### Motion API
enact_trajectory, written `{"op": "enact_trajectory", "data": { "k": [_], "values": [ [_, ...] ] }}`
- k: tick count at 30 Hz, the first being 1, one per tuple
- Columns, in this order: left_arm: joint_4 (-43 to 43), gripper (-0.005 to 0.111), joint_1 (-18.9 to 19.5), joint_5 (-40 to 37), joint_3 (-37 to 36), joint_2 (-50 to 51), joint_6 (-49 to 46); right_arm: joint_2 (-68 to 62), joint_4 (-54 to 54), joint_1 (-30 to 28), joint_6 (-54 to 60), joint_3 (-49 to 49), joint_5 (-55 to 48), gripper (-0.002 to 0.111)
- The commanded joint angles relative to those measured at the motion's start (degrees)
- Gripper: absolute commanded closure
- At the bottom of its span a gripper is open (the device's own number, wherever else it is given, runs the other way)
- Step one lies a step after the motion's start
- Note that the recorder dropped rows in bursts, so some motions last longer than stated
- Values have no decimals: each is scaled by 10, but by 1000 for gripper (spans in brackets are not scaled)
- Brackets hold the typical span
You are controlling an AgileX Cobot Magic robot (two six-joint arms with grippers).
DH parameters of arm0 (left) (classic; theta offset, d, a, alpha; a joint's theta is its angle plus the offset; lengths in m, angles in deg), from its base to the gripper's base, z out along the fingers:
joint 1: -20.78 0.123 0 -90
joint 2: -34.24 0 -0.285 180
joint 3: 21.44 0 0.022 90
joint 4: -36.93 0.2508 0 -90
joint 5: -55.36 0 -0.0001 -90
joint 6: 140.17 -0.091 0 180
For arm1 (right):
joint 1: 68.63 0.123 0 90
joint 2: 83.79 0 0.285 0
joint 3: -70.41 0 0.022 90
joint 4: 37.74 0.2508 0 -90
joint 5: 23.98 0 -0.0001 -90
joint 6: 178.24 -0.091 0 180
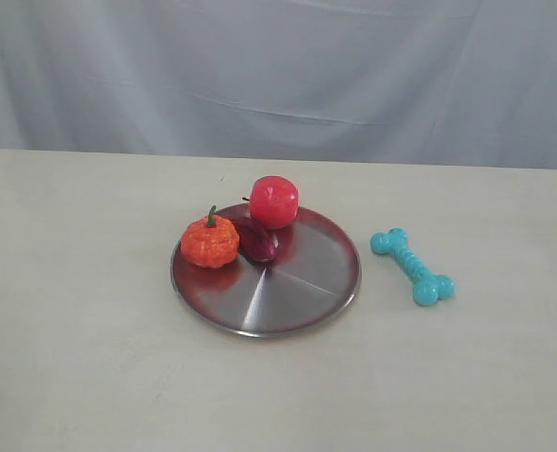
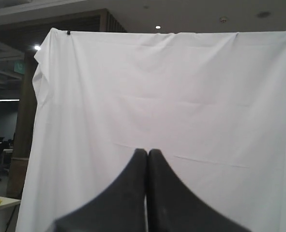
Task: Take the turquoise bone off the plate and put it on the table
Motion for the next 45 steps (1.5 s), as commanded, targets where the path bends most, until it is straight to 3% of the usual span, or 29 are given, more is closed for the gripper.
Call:
{"op": "enact_trajectory", "data": {
  "k": [1,15,24,30,45],
  "values": [
    [-1,107,1,3,-1,-1,2,26,1,0,-3,-3,-3,109],
    [-1,107,1,3,-1,-1,2,47,-11,-6,53,-3,-5,109],
    [-1,107,1,3,-1,-1,2,110,47,-106,8,-16,-26,109],
    [-1,107,1,3,-1,-1,2,123,47,-157,-62,-76,-68,109],
    [-1,107,1,3,-1,-1,2,123,45,-159,-63,-233,-60,109]
  ]
}}
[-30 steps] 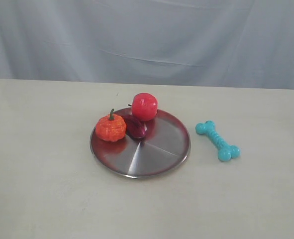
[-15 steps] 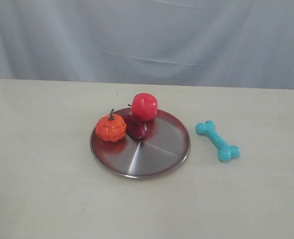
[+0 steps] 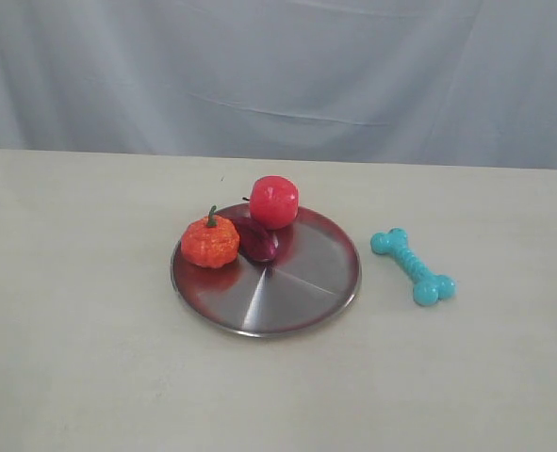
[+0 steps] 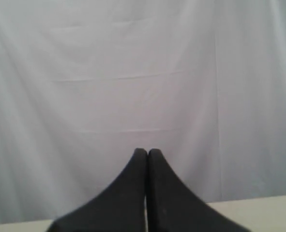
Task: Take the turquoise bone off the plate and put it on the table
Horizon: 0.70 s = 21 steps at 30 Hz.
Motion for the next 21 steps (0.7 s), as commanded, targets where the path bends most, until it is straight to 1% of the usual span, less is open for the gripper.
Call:
{"op": "enact_trajectory", "data": {
  "k": [1,9,12,16,21],
  "values": [
    [-1,107,1,3,-1,-1,2,3,-2,-3,25,-41,3,109],
    [-1,107,1,3,-1,-1,2,3,-2,1,56,-97,11,109],
    [-1,107,1,3,-1,-1,2,3,-2,19,56,-98,22,109],
    [-1,107,1,3,-1,-1,2,3,-2,46,83,-98,14,109],
    [-1,107,1,3,-1,-1,2,3,-2,47,77,-98,14,109]
  ]
}}
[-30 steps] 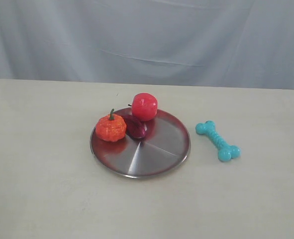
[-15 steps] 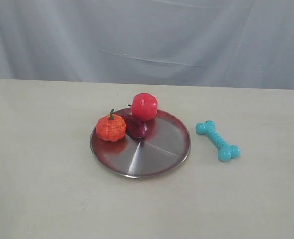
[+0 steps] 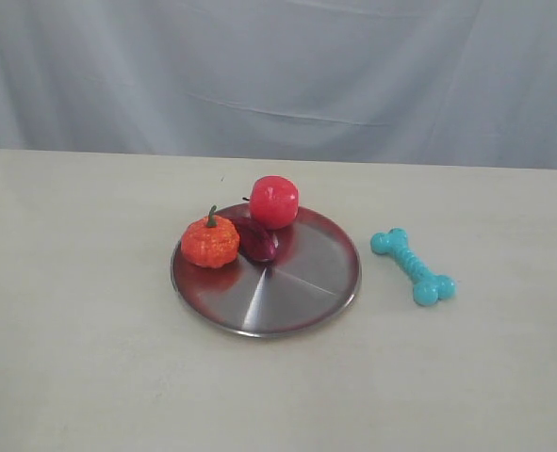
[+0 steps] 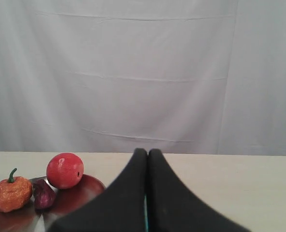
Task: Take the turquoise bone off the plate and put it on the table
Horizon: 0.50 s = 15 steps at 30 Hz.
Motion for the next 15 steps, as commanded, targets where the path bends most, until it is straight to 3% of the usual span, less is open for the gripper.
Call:
{"op": "enact_trajectory", "data": {
  "k": [1,15],
  "values": [
    [-1,107,1,3,-1,-1,2,3,-2,3,4,-2,3,109],
    [-1,107,1,3,-1,-1,2,3,-7,3,-42,-2,-39,109]
  ]
}}
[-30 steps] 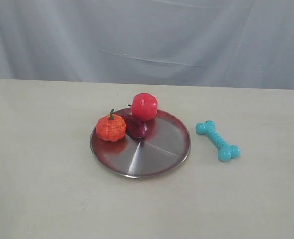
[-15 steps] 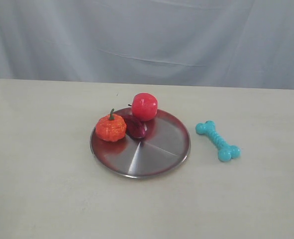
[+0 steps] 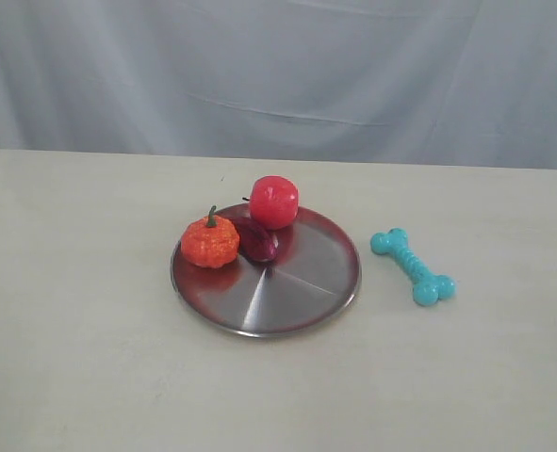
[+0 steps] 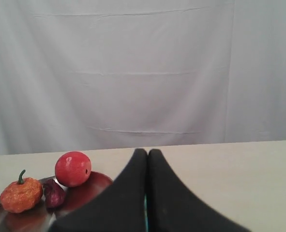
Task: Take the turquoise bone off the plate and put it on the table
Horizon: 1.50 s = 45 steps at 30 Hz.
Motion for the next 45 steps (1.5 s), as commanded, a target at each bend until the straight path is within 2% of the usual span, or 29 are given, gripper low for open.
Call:
{"op": "enact_trajectory", "data": {
  "k": [1,6,10,18,22,45],
  "values": [
    [-1,107,1,3,-1,-1,2,3,-39,3,-9,-2,-33,109],
    [-1,107,1,3,-1,-1,2,3,-158,3,-55,-2,-115,109],
    [-1,107,1,3,-1,-1,2,3,-206,3,-113,-2,-139,109],
    [-1,107,1,3,-1,-1,2,3,-207,3,-154,-2,-152,109],
    [-1,107,1,3,-1,-1,2,3,-222,3,-135,-2,-190,109],
    [-1,107,1,3,-1,-1,2,3,-223,3,-109,-2,-190,109]
  ]
}}
